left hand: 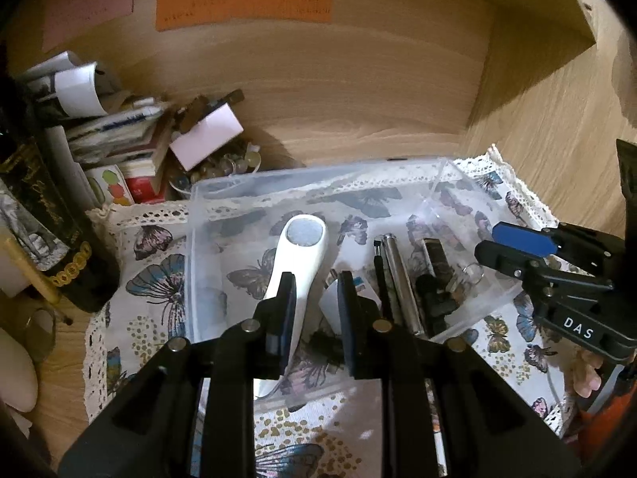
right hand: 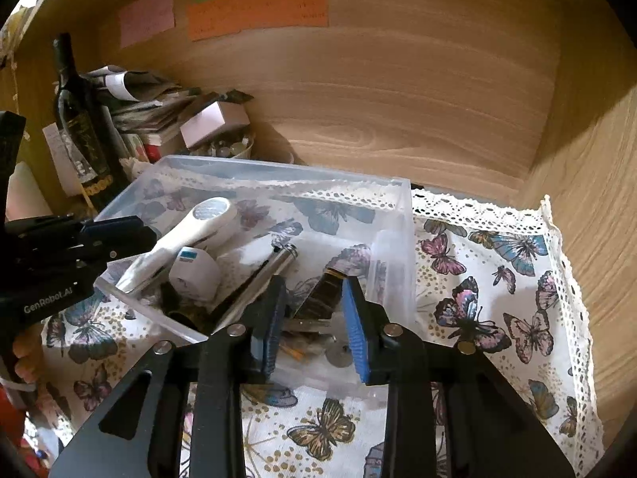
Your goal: Organize rigid objects
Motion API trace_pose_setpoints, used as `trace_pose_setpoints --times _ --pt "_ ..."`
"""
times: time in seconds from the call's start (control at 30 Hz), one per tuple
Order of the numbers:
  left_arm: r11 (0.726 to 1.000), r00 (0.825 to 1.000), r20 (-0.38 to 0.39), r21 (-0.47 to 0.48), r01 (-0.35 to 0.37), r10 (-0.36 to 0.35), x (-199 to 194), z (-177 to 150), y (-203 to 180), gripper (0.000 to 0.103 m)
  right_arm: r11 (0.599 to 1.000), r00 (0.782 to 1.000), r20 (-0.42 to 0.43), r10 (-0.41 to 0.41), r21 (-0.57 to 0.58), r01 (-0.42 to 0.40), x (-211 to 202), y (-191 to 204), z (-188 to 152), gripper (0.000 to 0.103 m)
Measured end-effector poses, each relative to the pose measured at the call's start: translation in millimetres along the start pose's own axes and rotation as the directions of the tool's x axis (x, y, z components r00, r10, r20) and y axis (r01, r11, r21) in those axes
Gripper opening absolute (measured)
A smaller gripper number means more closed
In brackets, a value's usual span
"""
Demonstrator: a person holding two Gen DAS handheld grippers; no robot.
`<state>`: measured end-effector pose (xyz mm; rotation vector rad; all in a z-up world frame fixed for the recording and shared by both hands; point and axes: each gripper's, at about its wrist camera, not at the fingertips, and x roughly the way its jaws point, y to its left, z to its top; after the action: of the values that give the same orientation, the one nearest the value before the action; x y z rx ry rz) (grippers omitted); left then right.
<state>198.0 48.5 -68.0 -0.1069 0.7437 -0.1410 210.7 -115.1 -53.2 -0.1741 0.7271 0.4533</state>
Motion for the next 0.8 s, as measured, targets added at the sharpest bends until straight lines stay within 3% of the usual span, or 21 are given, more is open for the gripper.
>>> trace_pose_setpoints --times 0.2,0.33,0.53,0.7,0.8 --pt "1.0 0.996 0.086 0.017 -0.005 0.003 -34 2 -6 0.038 1.0 0.996 0.089 -0.003 -0.001 0.003 -33 3 7 0.045" --pt "0.999 0.987 0.161 0.035 -0.016 0.01 -63 2 -13 0.049 1.0 0.983 0.182 -0.004 -0.008 0.005 -66 7 11 0.06" --pt "0.997 0.959 0.283 0.065 -0.049 0.029 -112 -4 -27 0.07 1.0 0.955 0.298 -0.007 -0.024 0.014 -109 17 9 0.083" --pt "0.996 0.931 0.362 0.058 -0.069 0.044 -144 -12 -37 0.097 1.0 0.934 0.358 -0.002 -0.022 0.011 -135 23 4 0.094" --pt "0.997 0.921 0.387 0.05 -0.064 0.04 -158 -15 -40 0.101 1.0 0.922 0.387 -0.005 -0.019 0.013 -147 27 0 0.1"
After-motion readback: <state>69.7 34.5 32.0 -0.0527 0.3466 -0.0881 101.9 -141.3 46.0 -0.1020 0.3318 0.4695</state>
